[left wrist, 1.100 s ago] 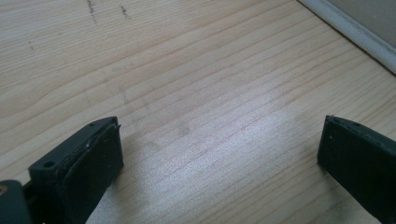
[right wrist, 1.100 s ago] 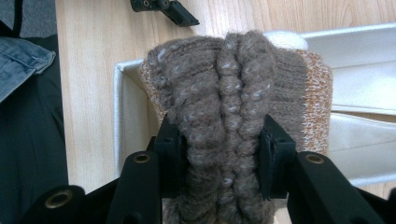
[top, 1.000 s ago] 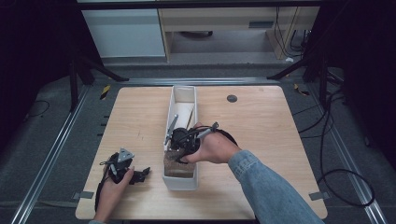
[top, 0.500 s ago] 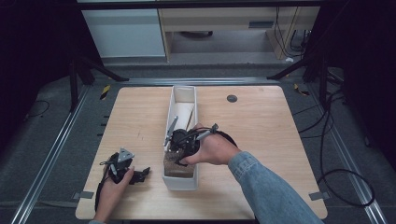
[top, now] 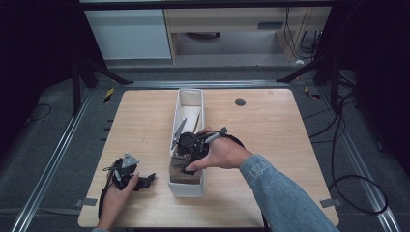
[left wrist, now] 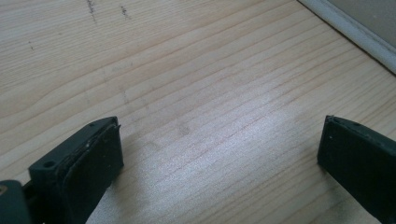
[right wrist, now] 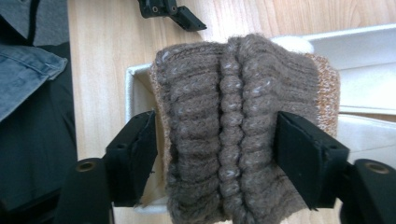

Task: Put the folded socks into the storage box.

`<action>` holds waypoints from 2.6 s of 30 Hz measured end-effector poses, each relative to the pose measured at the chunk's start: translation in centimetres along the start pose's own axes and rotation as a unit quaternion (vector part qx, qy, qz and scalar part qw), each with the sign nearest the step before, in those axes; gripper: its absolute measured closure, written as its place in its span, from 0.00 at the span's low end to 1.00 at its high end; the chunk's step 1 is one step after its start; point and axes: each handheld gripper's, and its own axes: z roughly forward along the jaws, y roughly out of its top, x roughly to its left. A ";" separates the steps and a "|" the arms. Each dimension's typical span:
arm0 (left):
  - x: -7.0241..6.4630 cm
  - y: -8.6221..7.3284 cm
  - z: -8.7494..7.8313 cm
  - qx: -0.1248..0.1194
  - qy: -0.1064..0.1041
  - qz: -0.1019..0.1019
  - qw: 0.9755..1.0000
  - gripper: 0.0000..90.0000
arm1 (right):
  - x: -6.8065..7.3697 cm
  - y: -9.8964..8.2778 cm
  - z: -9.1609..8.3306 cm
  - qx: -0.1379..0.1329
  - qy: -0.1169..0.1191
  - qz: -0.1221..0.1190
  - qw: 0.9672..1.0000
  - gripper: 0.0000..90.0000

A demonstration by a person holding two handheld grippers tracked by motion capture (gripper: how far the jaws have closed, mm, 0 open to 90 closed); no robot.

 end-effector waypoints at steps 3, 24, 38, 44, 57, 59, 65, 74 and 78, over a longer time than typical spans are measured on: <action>0.0 0.0 0.0 0.000 0.000 0.000 1.000 0.00 | -0.2 -0.1 -0.2 -0.002 0.009 0.004 1.000 0.30; 0.0 0.0 0.0 0.002 0.000 0.001 1.000 0.00 | -2.1 -0.8 -3.9 -0.024 0.018 0.019 0.999 0.49; 0.0 0.0 0.0 0.001 0.000 0.000 1.000 0.00 | -3.6 -0.2 -5.1 -0.031 0.025 0.017 0.999 0.97; 0.0 0.0 0.0 0.000 0.000 0.000 1.000 0.00 | -4.0 0.2 -5.0 -0.036 0.023 0.015 0.999 1.00; 0.0 0.0 0.0 0.001 0.000 0.000 1.000 0.00 | -4.6 0.7 -2.6 -0.029 0.035 0.016 0.999 1.00; 0.0 0.0 0.0 0.001 0.000 0.000 1.000 0.00 | -4.6 0.7 -2.2 -0.025 0.038 0.014 0.999 1.00; 0.0 0.0 0.0 -0.001 0.000 -0.002 1.000 0.00 | -4.2 0.5 -0.7 -0.014 0.047 0.011 0.999 1.00; 0.0 0.0 0.0 0.001 0.000 0.000 1.000 0.00 | -3.7 0.0 0.4 -0.012 0.052 0.011 0.999 1.00; 0.0 0.0 0.0 0.001 0.000 0.002 1.000 0.00 | -3.5 -0.2 0.8 -0.017 0.054 0.012 0.998 1.00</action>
